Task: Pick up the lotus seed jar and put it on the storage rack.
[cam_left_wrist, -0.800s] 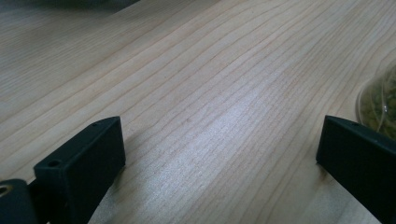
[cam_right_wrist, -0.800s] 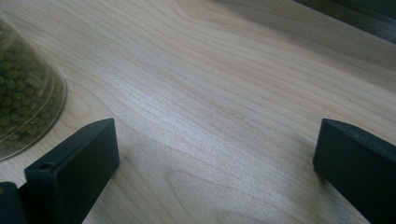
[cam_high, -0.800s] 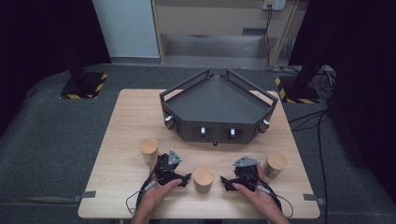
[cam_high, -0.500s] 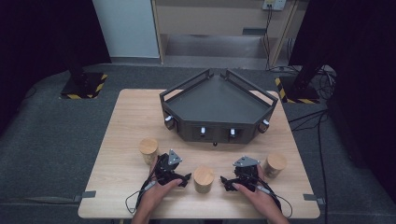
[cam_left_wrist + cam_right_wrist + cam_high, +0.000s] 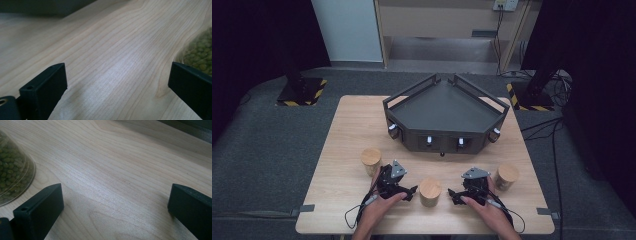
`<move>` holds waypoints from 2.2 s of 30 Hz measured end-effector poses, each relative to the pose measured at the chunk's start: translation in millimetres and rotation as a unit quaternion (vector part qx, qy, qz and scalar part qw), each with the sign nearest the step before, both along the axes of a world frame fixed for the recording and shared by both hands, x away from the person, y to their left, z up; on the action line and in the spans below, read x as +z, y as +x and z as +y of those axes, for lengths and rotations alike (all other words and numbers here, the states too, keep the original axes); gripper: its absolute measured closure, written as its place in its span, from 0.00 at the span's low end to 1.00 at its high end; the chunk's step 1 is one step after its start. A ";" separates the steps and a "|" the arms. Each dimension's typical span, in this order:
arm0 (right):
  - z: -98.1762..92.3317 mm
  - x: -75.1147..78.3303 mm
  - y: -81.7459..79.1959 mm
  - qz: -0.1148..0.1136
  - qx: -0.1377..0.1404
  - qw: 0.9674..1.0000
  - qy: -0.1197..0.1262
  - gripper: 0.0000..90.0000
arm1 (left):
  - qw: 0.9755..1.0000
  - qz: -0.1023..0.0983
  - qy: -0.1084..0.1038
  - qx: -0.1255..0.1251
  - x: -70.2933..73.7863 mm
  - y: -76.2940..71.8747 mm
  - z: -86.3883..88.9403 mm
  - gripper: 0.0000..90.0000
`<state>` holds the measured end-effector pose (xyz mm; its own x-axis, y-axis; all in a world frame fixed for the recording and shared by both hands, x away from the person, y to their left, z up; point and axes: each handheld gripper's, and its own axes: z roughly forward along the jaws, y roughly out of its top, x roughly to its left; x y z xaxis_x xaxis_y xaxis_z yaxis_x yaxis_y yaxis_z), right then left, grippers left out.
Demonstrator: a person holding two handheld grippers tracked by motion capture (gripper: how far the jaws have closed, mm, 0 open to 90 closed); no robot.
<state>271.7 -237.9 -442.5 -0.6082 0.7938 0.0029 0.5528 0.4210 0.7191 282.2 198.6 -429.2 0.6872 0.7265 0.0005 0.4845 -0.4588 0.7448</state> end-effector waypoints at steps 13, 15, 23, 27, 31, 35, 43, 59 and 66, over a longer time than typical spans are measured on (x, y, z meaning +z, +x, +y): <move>0.1 0.0 -0.1 0.000 0.000 1.000 0.000 0.01 | 1.000 -0.015 -0.001 -0.009 10.9 -3.5 3.7 0.02; 0.1 0.0 -0.1 0.000 0.000 1.000 0.000 0.01 | 1.000 -0.016 -0.001 -0.009 12.5 -3.3 4.6 0.02; 0.1 -0.1 -0.3 0.000 -0.001 1.000 0.000 0.01 | 1.000 -0.022 0.006 -0.010 22.9 0.0 7.7 0.03; 0.7 -0.1 -1.3 -0.001 -0.002 1.000 0.000 0.01 | 1.000 -0.023 0.006 -0.009 26.3 0.2 8.9 0.03; 1.0 -0.1 -1.7 -0.001 -0.004 1.000 0.000 0.01 | 1.000 -0.025 0.007 -0.007 30.1 0.2 11.0 0.02; 1.8 -0.1 -2.8 -0.001 -0.007 1.000 0.000 0.01 | 1.000 -0.028 0.007 -0.005 34.8 0.7 12.2 0.02; 2.3 -0.3 -3.9 -0.002 -0.009 1.000 0.000 0.01 | 0.999 -0.036 0.002 -0.001 43.1 1.0 17.5 0.02; 2.2 -0.2 -4.3 -0.002 -0.008 1.000 -0.001 0.01 | 0.999 -0.050 -0.006 0.002 56.5 12.2 27.5 0.02; 2.1 -0.2 -4.4 -0.002 -0.008 1.000 -0.001 0.01 | 0.999 -0.052 -0.008 0.005 59.4 16.7 32.5 0.02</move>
